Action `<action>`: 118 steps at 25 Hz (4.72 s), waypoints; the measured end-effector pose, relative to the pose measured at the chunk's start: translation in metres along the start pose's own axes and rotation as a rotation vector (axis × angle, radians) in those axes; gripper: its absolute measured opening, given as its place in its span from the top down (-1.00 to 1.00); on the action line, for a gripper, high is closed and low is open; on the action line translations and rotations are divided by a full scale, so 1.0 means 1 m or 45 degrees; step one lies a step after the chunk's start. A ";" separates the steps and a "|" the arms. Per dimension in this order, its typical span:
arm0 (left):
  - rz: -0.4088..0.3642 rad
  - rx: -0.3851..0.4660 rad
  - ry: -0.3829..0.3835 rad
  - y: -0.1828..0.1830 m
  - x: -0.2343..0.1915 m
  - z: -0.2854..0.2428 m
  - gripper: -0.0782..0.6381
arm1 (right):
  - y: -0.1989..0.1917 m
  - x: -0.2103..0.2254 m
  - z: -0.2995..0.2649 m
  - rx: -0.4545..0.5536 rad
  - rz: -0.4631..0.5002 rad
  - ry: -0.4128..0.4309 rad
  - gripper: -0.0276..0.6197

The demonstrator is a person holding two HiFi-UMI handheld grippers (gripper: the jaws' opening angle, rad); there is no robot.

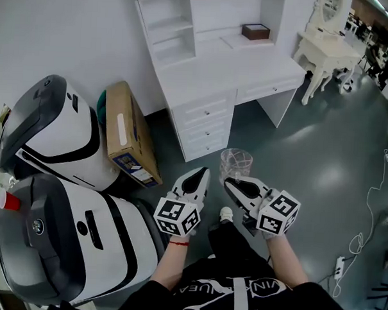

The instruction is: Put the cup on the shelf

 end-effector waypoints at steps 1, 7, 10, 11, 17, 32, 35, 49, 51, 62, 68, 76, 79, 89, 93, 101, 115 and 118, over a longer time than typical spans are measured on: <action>-0.007 0.003 0.011 0.003 -0.008 -0.005 0.76 | 0.004 0.005 -0.008 -0.004 0.005 0.017 0.87; -0.026 0.006 0.101 0.019 -0.059 -0.046 0.76 | 0.034 0.043 -0.059 -0.044 0.017 0.118 0.87; -0.023 0.004 0.138 0.025 -0.081 -0.067 0.76 | 0.047 0.062 -0.079 -0.076 0.027 0.150 0.87; -0.021 0.003 0.148 0.027 -0.088 -0.074 0.76 | 0.052 0.069 -0.085 -0.085 0.031 0.160 0.87; 0.004 -0.005 0.190 0.034 -0.124 -0.121 0.76 | 0.081 0.113 -0.117 -0.115 0.023 0.203 0.87; -0.007 -0.015 0.229 0.042 -0.169 -0.205 0.76 | 0.122 0.186 -0.160 -0.153 0.034 0.278 0.87; -0.004 -0.029 0.234 0.039 -0.176 -0.212 0.76 | 0.125 0.194 -0.167 -0.152 0.027 0.285 0.87; 0.004 -0.039 0.224 0.036 -0.252 -0.264 0.76 | 0.146 0.243 -0.236 -0.151 0.037 0.279 0.87; -0.002 -0.028 0.217 0.042 -0.271 -0.276 0.76 | 0.153 0.255 -0.253 -0.145 0.039 0.273 0.87; 0.024 -0.069 0.164 0.056 -0.377 -0.334 0.76 | 0.190 0.308 -0.357 -0.163 0.016 0.250 0.87; 0.051 -0.094 0.140 0.056 -0.425 -0.360 0.76 | 0.198 0.334 -0.401 -0.178 -0.008 0.215 0.87; 0.081 -0.128 0.078 0.053 -0.474 -0.394 0.76 | 0.213 0.370 -0.450 -0.191 -0.031 0.168 0.87; 0.099 -0.142 0.066 0.048 -0.489 -0.403 0.76 | 0.215 0.382 -0.465 -0.205 -0.040 0.160 0.87; 0.136 -0.183 0.024 0.026 -0.522 -0.416 0.76 | 0.205 0.411 -0.505 -0.242 -0.028 0.167 0.87; 0.160 -0.180 0.051 0.018 -0.536 -0.422 0.76 | 0.202 0.421 -0.517 -0.271 -0.015 0.198 0.87; 0.149 -0.182 0.157 0.007 -0.566 -0.439 0.76 | 0.202 0.449 -0.546 -0.309 0.029 0.306 0.87; 0.104 -0.175 0.340 0.005 -0.633 -0.477 0.76 | 0.217 0.494 -0.609 -0.323 0.095 0.447 0.87; 0.094 -0.165 0.364 0.007 -0.645 -0.487 0.76 | 0.222 0.504 -0.619 -0.297 0.110 0.450 0.87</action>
Point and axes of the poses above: the fingertips, and each gripper's own axes: z backward along the fingers, x to its right, y out of its top, the point moved 1 cm from there along z, backward along the fingers, and after that the axes turned 10 degrees about -z, right-handed, at the moved point
